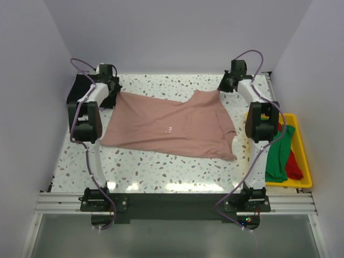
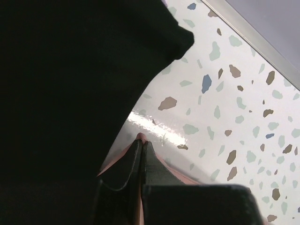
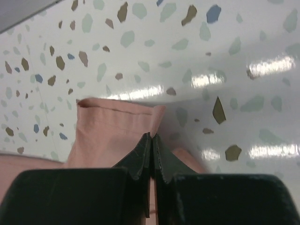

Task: Fold and stack the t-shirts
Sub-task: Fold the tshirt

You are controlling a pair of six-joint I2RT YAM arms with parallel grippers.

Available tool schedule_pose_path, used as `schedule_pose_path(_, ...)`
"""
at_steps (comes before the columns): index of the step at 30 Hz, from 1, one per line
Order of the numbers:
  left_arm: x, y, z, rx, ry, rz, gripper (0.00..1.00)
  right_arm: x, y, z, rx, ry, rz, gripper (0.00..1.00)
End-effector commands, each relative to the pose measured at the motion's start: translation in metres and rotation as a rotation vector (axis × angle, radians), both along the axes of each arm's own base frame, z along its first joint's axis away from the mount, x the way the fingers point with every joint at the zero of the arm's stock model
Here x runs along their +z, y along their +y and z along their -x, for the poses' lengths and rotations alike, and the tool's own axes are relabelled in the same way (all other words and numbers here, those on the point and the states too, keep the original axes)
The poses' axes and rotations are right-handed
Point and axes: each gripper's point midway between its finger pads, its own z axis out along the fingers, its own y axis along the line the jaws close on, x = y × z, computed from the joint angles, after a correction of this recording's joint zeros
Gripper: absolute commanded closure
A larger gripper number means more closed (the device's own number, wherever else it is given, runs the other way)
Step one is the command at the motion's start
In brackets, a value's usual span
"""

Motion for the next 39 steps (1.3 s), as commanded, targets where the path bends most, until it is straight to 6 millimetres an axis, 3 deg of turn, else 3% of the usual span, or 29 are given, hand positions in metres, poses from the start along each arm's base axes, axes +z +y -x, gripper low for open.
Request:
schedule_pose_path(1,0.045,0.014,-0.005,0.001,-0.111,0.005,1.0,0.067,-0.001,0.01,0.004,-0.139,-0.015,1.0)
schedule_pose_path(5,0.047,0.023,0.005,0.013,-0.107,0.025,1.0,0.075,-0.002,0.036,-0.013,-0.146,-0.035,1.0)
schedule_pose_path(6,0.049,0.025,0.008,0.011,-0.108,0.023,1.0,0.063,-0.002,0.046,-0.018,-0.117,-0.035,1.0)
schedule_pose_path(7,0.05,0.025,0.009,0.009,-0.109,0.027,1.0,0.077,-0.001,0.052,-0.018,-0.143,-0.041,1.0)
schedule_pose_path(9,0.054,0.024,0.014,0.002,-0.115,0.025,1.0,0.066,-0.001,0.069,-0.025,-0.113,-0.048,1.0)
schedule_pose_path(11,0.056,0.025,0.018,-0.002,-0.117,0.031,1.0,0.078,-0.001,0.08,-0.03,-0.137,-0.059,1.0)
schedule_pose_path(12,0.058,0.024,0.022,-0.004,-0.127,0.036,1.0,0.066,-0.002,0.092,-0.033,-0.109,-0.057,1.0)
schedule_pose_path(14,0.06,0.022,0.026,-0.01,-0.132,0.045,1.0,0.074,-0.002,0.103,-0.037,-0.123,-0.061,1.0)
schedule_pose_path(17,0.063,0.021,0.035,-0.007,-0.134,0.058,1.0,0.062,-0.003,0.128,-0.045,-0.09,-0.059,1.0)
schedule_pose_path(20,0.058,0.02,0.045,-0.001,-0.116,0.062,1.0,0.067,-0.007,0.142,-0.062,-0.099,-0.051,1.0)
schedule_pose_path(30,0.057,0.024,0.078,0.039,-0.072,0.05,1.0,0.046,-0.011,0.198,-0.099,-0.045,-0.063,1.0)
schedule_pose_path(35,0.054,0.03,0.094,0.073,-0.047,0.037,1.0,0.045,-0.008,0.219,-0.089,-0.047,-0.082,1.0)
schedule_pose_path(39,0.051,0.034,0.106,0.087,-0.029,0.029,1.0,0.032,-0.005,0.234,-0.082,-0.025,-0.085,1.0)
